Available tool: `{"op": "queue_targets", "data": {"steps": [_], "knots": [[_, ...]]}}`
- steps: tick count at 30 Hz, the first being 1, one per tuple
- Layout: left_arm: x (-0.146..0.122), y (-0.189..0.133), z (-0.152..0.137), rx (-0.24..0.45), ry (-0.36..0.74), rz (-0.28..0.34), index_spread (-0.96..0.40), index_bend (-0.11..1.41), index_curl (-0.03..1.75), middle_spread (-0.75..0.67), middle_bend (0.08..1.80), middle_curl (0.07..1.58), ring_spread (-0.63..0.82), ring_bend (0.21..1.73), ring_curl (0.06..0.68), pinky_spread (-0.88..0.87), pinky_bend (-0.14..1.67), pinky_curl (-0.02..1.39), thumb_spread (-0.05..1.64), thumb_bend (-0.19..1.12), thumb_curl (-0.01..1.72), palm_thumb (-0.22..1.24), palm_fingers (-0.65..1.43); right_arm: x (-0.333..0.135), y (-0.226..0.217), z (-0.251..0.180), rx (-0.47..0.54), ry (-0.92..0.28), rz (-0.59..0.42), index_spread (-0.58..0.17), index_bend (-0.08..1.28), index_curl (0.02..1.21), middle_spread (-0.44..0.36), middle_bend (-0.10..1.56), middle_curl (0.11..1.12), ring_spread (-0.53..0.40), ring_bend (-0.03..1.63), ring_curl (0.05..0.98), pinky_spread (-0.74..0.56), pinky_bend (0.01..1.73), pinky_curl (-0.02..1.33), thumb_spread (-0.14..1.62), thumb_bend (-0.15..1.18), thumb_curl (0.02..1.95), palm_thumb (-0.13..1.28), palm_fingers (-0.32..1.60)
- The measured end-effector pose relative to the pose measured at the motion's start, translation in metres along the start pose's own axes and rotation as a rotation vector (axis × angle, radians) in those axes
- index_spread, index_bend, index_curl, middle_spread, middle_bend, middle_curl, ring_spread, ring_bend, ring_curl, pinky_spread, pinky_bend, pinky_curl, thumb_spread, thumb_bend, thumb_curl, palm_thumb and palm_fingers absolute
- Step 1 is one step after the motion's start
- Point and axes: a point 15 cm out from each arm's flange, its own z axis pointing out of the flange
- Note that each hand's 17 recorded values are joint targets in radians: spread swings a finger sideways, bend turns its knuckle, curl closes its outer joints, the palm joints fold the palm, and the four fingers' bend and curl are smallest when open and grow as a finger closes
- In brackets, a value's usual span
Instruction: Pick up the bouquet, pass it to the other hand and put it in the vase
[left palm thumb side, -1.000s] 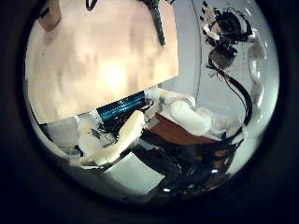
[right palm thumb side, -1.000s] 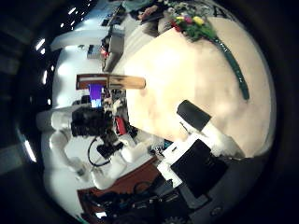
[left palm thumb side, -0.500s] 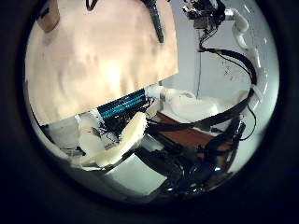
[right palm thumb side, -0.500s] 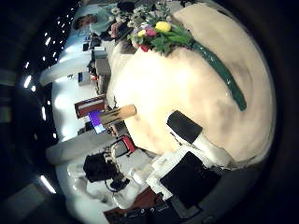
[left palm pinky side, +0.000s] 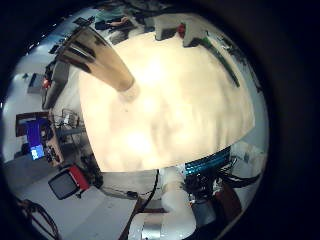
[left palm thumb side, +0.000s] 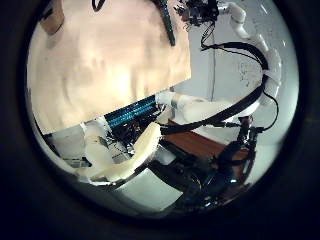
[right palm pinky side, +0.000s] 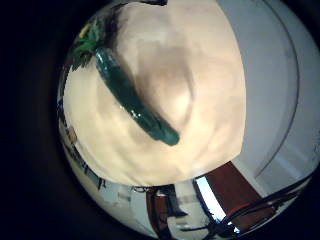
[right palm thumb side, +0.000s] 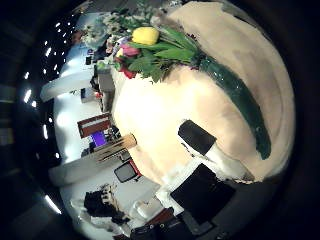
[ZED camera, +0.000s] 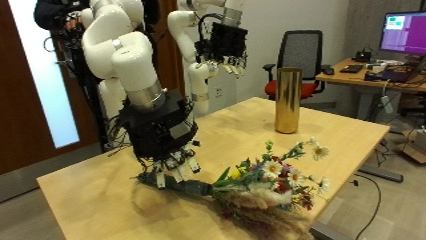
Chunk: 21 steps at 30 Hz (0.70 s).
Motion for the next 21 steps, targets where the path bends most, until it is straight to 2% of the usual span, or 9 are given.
{"op": "queue_targets", "data": {"steps": [8,21], "knots": [[0.002,-0.002,-0.002,0.008,-0.003,0.008,0.24,0.17,0.34,0.4,0.2,0.32,0.58,0.38,0.222,0.54,0.19,0.29,0.93,-0.03,0.32,0.41,0.05,0.025,0.012,0.02,-0.04,0.002,0.041,-0.093,0.16,0.26,0.13,0.38,0.36,0.088,0.68,0.27,0.26,0.45,0.29,1.07,-0.02,0.38,0.6,0.26],[0.0,-0.002,-0.007,0.017,-0.012,0.009,0.24,0.17,0.33,0.39,0.2,0.32,0.58,0.38,0.221,0.54,0.19,0.29,0.95,-0.03,0.31,0.41,0.05,0.053,0.016,0.056,-0.032,0.007,0.093,-0.084,0.15,0.27,0.142,0.39,0.37,0.087,0.71,0.248,0.26,0.46,0.27,1.07,-0.02,0.38,0.6,0.25]]}}
